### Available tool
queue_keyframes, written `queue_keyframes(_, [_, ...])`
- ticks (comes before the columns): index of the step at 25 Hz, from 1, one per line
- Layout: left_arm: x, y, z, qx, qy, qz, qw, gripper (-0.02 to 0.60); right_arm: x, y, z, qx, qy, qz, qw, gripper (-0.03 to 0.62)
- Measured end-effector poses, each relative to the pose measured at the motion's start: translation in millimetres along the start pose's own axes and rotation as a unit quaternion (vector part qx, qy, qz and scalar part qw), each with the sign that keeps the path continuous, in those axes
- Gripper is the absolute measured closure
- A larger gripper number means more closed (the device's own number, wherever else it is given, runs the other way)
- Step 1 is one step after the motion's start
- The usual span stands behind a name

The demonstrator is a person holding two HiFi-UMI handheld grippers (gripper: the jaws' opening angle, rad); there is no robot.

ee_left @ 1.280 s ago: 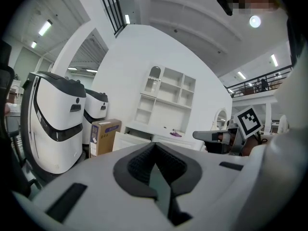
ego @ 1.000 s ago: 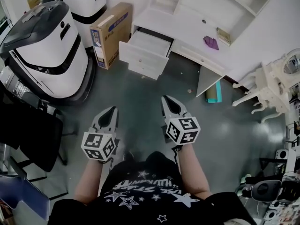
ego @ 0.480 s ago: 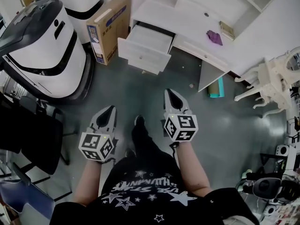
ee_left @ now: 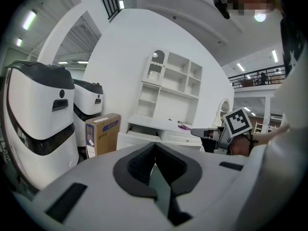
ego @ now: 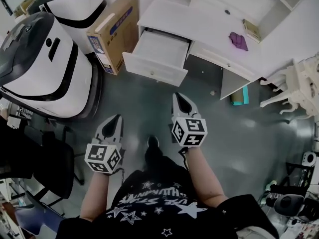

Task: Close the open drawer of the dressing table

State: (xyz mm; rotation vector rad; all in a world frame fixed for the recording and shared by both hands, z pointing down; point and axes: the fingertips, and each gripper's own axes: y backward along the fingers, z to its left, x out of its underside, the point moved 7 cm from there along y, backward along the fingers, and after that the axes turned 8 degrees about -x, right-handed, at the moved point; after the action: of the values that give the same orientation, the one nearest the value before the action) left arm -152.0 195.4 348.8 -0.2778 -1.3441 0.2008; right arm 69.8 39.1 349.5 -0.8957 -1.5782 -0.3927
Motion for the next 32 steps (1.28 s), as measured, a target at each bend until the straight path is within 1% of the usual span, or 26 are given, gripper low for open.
queue_keyframes(3, [-12.1,-40.3,5.8,-0.006,-0.006,0.003,1.0000,0.572,-2.8,-28.3,-21.9,0.009,-0.011,0.001,1.000,0.590])
queue_keyframes(6, [-22.9,-74.1,5.0,0.002,-0.019,0.008,0.9998,0.572,-2.1,-50.7,-42.3,0.023,-0.024,0.003,0.999,0.589])
queue_keyframes(10, [-34.5,-105.8,7.4,0.008,-0.034,0.015,0.9993,0.572,-0.6,-72.5,-62.8,0.051,-0.045,-0.002,0.998,0.589])
queue_keyframes(13, [-39.8,-125.3,14.0,0.003,-0.042,0.022,0.9989,0.572,-2.2,-83.7,-73.0,0.065,-0.051,-0.006,0.997,0.589])
queue_keyframes(15, [-41.9,-137.3,19.4,0.007,-0.045,0.027,0.9986,0.572,0.4,-89.6,-76.8,0.075,-0.055,-0.003,0.996,0.589])
queue_keyframes(19, [-42.3,-167.2,34.4,0.031,-0.053,0.036,0.9975,0.572,12.0,-107.0,-78.8,0.098,-0.058,0.007,0.993,0.589])
queue_keyframes(24, [-38.8,-217.9,58.9,0.068,-0.056,0.060,0.9943,0.572,25.8,-128.0,-81.2,0.168,-0.077,-0.005,0.983,0.589])
queue_keyframes(27, [-36.6,-244.9,71.3,0.092,-0.064,0.074,0.9909,0.572,40.9,-139.9,-75.3,0.199,-0.092,0.004,0.976,0.589])
queue_keyframes(30, [-29.2,-267.9,85.9,0.114,-0.072,0.093,0.9865,0.572,59.5,-156.5,-62.4,0.216,-0.097,0.020,0.971,0.589])
queue_keyframes(32, [-20.7,-281.1,95.8,0.127,-0.077,0.104,0.9835,0.572,72.8,-171.8,-54.1,0.216,-0.098,0.028,0.971,0.589])
